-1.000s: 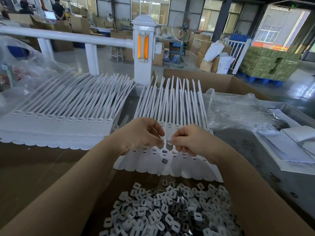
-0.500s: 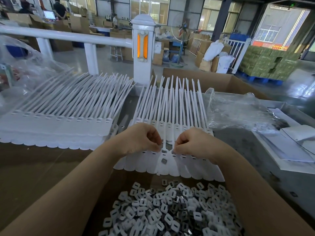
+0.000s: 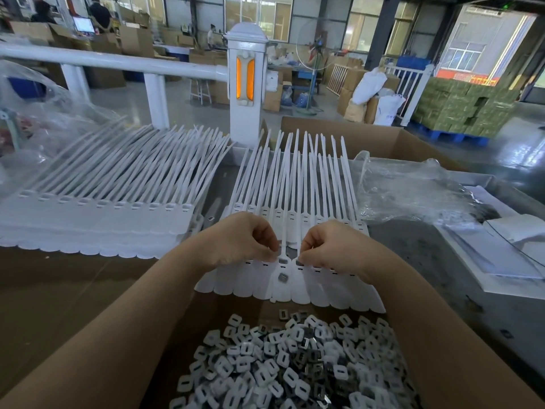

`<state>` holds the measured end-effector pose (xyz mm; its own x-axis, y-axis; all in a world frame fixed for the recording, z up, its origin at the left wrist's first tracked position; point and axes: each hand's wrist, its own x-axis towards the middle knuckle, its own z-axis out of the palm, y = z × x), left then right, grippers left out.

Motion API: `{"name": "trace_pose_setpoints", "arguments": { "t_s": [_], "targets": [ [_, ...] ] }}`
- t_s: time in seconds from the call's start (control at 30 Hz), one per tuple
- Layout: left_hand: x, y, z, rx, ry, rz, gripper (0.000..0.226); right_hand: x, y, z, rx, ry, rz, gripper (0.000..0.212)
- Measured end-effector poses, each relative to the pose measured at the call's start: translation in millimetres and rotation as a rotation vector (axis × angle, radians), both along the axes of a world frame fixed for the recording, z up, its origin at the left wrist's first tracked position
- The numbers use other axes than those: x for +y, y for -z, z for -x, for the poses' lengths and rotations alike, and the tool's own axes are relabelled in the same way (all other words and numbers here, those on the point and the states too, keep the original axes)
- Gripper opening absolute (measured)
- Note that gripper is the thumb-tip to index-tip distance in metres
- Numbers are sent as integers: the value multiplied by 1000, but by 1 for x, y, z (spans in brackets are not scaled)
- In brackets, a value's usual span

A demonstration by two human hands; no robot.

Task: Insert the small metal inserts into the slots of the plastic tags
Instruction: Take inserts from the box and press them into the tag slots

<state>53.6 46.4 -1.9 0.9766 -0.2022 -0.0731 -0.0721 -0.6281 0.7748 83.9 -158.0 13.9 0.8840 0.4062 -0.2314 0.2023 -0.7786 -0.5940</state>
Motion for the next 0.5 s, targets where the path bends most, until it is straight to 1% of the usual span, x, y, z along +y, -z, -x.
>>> {"name": "trace_pose_setpoints", "arguments": {
  "t_s": [0.07, 0.1, 0.2, 0.3, 0.37, 0.5],
  "targets": [
    [1, 1, 0, -4, -4, 9, 10, 2, -2, 3, -44, -39, 0, 6],
    [1, 1, 0, -3, -2, 16, 9, 4, -5, 6, -53, -88, -36, 7],
    [2, 3, 0, -22, 4, 23, 7, 13, -15, 20, 25, -358, -164, 8],
    [5, 5, -2, -45, -32, 68, 5, 32, -19, 36, 17, -578, -115, 7],
    [6, 7, -3, -48, -56, 97, 4, 43, -16, 44, -14, -644, -74, 12],
    [6, 7, -4, -38, -59, 139, 2, 51, -11, 51, -68, -658, 5, 20]
  ]
}}
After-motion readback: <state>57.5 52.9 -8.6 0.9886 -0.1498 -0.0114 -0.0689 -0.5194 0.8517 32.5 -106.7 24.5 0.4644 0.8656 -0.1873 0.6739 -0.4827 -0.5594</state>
